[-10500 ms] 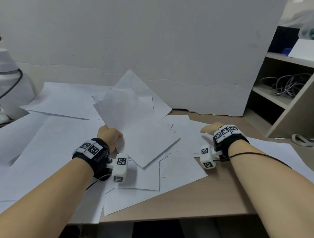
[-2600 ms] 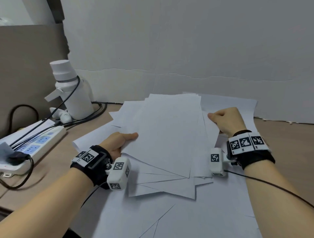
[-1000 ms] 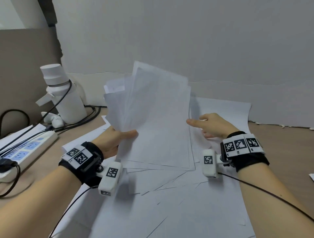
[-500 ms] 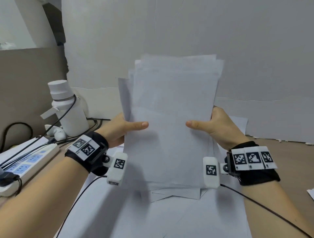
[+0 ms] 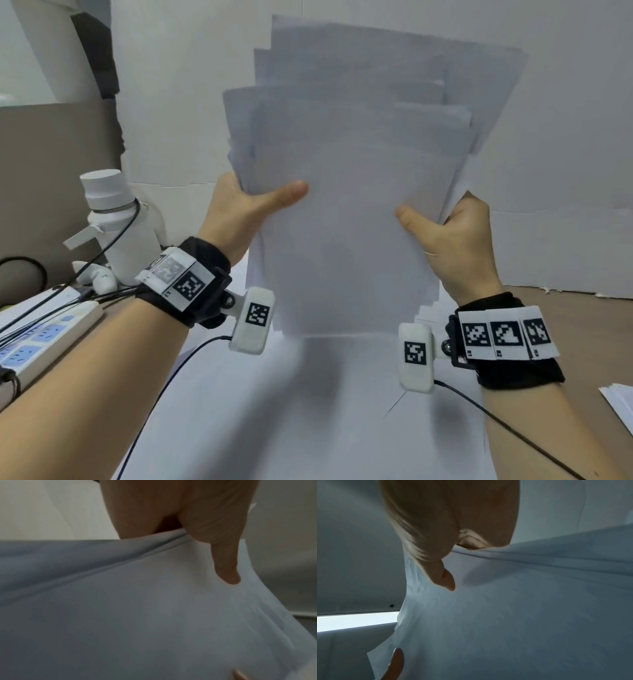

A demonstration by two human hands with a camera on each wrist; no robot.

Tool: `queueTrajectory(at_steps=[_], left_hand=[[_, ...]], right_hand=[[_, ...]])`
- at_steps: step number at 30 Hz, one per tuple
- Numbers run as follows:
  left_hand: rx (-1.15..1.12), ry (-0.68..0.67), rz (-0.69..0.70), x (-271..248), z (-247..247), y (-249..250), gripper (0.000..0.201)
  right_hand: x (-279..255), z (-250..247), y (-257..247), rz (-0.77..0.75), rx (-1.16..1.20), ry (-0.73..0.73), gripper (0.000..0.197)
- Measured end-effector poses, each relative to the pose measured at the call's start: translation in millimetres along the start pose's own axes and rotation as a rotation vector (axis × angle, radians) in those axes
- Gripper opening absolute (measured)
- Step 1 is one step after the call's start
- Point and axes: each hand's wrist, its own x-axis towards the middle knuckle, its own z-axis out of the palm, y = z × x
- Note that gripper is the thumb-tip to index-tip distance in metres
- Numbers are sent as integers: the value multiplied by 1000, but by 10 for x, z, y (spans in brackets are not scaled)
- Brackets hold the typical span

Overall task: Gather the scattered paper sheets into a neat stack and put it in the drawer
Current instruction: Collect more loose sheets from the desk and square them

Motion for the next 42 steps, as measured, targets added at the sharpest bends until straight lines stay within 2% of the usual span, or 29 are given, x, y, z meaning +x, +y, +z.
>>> queueTrajectory(at_steps=[2,5,6,9,12,16,19,22,25,28,30,32,34,36,40,42], left_hand=[[107,-45,13,10,-26,-3,41],[201,-74,-41,-56,-97,-145,53],[192,-77,-60,-93,-110,-199,53],[60,-74,-102,-156,-76,-248,47],[60,-52,-83,-113,-72,-186,48],[-12,-9,-11,-74,-107,-143,45],[-36,46,60,-43,-76,-99,39],[-6,45,89,-11,-59,-76,38],[9,-44,-15,-38,-105,-140,46],[-4,-108,-84,-45,-137,-191,47],[-57,-110,-105,-11,-179,-152,45],[-98,-103,-119,26,-218,-114,52],[-65,-145,-92,58,-176,-102,55],[-2,-188,-55,92,-108,-94,53],[-66,-105,-62,164,-116,-47,62],[-8,-138,-74,144,-89,-81,51]], right_hand=[[14,-91,-15,61,-12,-91,13],[28,-215,107,233,-55,-286,28],[26,-222,153,264,-50,-309,31],[30,-175,214,272,-12,-223,29],[25,-110,176,210,-16,-123,22],[33,-62,56,49,-38,43,18],[22,-17,-61,-47,-48,98,14],[18,-6,-101,-19,-66,64,18],[14,-26,-42,64,-53,-52,38],[10,-15,-11,87,-22,-97,47],[19,-8,-2,94,22,-83,54],[24,12,-3,97,43,-65,62],[19,42,2,101,25,-37,68],[4,86,-12,91,-4,17,68],[3,66,-41,106,16,76,67],[1,56,-33,124,17,61,66]])
